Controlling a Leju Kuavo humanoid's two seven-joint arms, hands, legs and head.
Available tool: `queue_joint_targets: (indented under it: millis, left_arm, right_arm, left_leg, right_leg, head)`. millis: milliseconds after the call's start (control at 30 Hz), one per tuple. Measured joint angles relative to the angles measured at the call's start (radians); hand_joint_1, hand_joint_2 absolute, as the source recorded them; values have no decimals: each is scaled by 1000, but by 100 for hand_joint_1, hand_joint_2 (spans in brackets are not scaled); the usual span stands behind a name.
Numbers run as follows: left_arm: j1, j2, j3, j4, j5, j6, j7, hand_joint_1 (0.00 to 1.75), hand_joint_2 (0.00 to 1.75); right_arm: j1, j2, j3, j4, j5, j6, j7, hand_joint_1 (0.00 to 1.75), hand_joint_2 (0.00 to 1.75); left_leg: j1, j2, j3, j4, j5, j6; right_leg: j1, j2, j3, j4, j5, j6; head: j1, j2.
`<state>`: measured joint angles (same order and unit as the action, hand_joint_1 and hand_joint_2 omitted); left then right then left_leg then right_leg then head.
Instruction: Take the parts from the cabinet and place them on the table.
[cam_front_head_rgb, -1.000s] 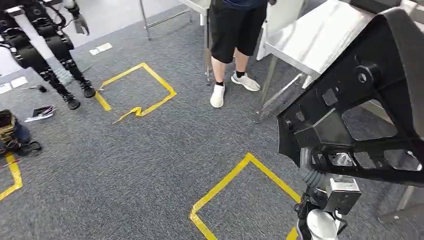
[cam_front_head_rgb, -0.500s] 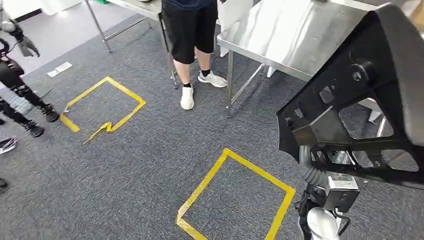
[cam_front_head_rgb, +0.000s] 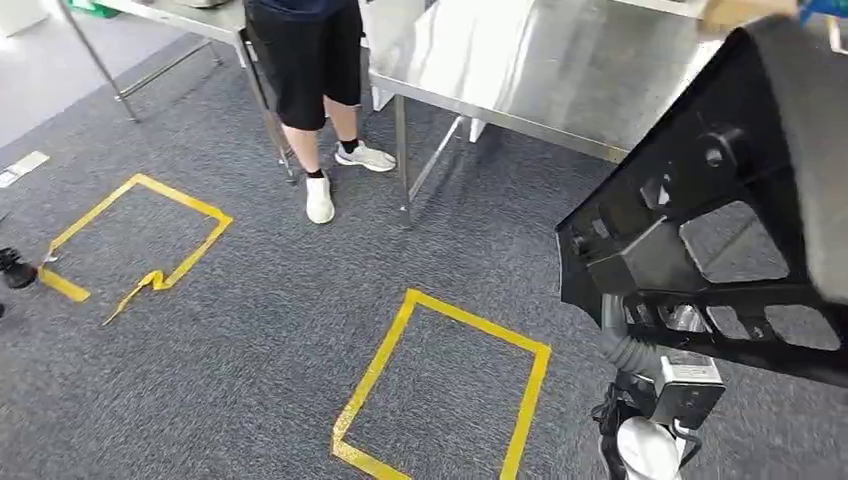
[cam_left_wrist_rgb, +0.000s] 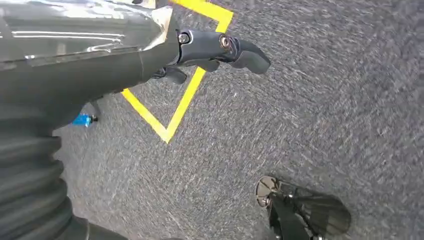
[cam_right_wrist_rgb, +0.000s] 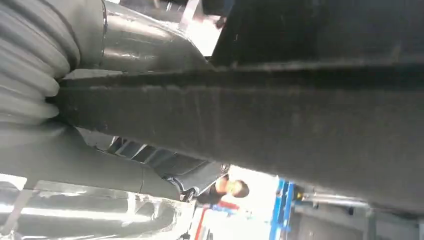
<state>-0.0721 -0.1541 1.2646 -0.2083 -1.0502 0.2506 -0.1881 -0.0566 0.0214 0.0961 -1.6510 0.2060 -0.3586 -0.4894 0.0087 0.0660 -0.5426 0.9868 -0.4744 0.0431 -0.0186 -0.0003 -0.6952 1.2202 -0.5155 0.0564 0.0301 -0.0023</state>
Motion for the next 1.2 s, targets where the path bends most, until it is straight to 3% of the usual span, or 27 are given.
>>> queue_joint_targets:
  millis: [67,100,133,200,233,267,333,433,500,567,633,700,1200]
  left_arm:
    - [-3,-6,0,0,-7,11,5,0,175]
    - [-5,-6,0,0,-8,11,5,0,175]
    - [-10,-8,0,0,-10,12,6,0,175]
    - [-15,-10,-1,0,-14,12,6,0,175]
    - [-15,-10,-1,0,-16,12,6,0,175]
    - [-15,-10,-1,0,-17,12,6,0,175]
    - [-15,-10,-1,0,-19,12,6,0,175]
    - [-15,-11,-2,0,-23,13,6,0,175]
    - [-15,-13,-2,0,-24,13,6,0,175]
    - [-15,-15,-2,0,-24,14,6,0,175]
    - [-15,-15,-2,0,-24,16,6,0,175]
    - [-15,-15,-2,0,-24,18,6,0,175]
    - [-15,-16,-2,0,-18,26,2,0,175]
  right_arm:
    - [-4,0,0,0,-2,0,-2,175,175]
    - [-6,0,0,1,-3,0,-5,175,175]
    - [-3,1,1,0,-4,0,-10,175,175]
    - [0,-5,-2,0,-5,-1,-13,175,175]
    - [0,-5,-2,0,-5,-1,-14,175,175]
    - [0,-5,-2,0,-5,-1,-16,175,175]
    - [2,-6,-3,0,-4,-1,-17,175,175]
    - [1,-9,-3,0,-2,1,-18,175,175]
    - [1,-11,-3,0,-2,3,-19,175,175]
    - [0,-13,-3,0,-2,4,-20,175,175]
    - [0,-15,-3,1,-2,7,-21,175,175]
    - [-1,-16,-3,1,-2,9,-21,175,175]
    - [-18,-18,3,11,-5,10,-21,175,175]
  left_leg:
    - [0,13,5,2,-5,-9]
    - [-10,19,-2,5,-10,-18]
    - [-9,23,1,7,-10,-21]
    - [-7,29,5,1,-6,-30]
    - [-7,26,3,4,-12,-16]
    - [-7,23,2,4,-7,3]
    - [-7,23,3,2,-4,11]
    - [-5,19,3,-3,0,5]
    - [-4,19,3,-5,3,-2]
    - [-4,19,3,-7,5,-11]
    - [-4,18,3,-8,5,-28]
    - [-4,18,3,-8,6,-35]
    - [-15,16,1,-4,6,-34]
  right_leg:
    - [-2,-45,110,-189,55,16]
    - [2,-45,134,-214,48,8]
    - [3,-34,126,-217,54,-6]
    - [6,-30,125,-216,54,-14]
    - [-1,-30,125,-218,58,-14]
    - [1,-30,125,-218,57,-14]
    - [3,-30,125,-218,57,-15]
    - [7,-31,125,-218,56,-17]
    - [9,-31,124,-218,56,-24]
    - [10,-33,124,-217,57,-28]
    - [10,-33,123,-217,57,-28]
    - [10,-34,123,-217,57,-28]
    - [1,-38,124,-217,59,-26]
  head:
    - [1,0]
    - [1,0]
    - [-7,0]
    - [-8,0]
    - [-9,0]
    - [-13,0]
    - [-13,0]
    - [-14,0]
    - [-14,0]
    - [-14,0]
    - [-14,0]
    - [-13,0]
    - [-13,0]
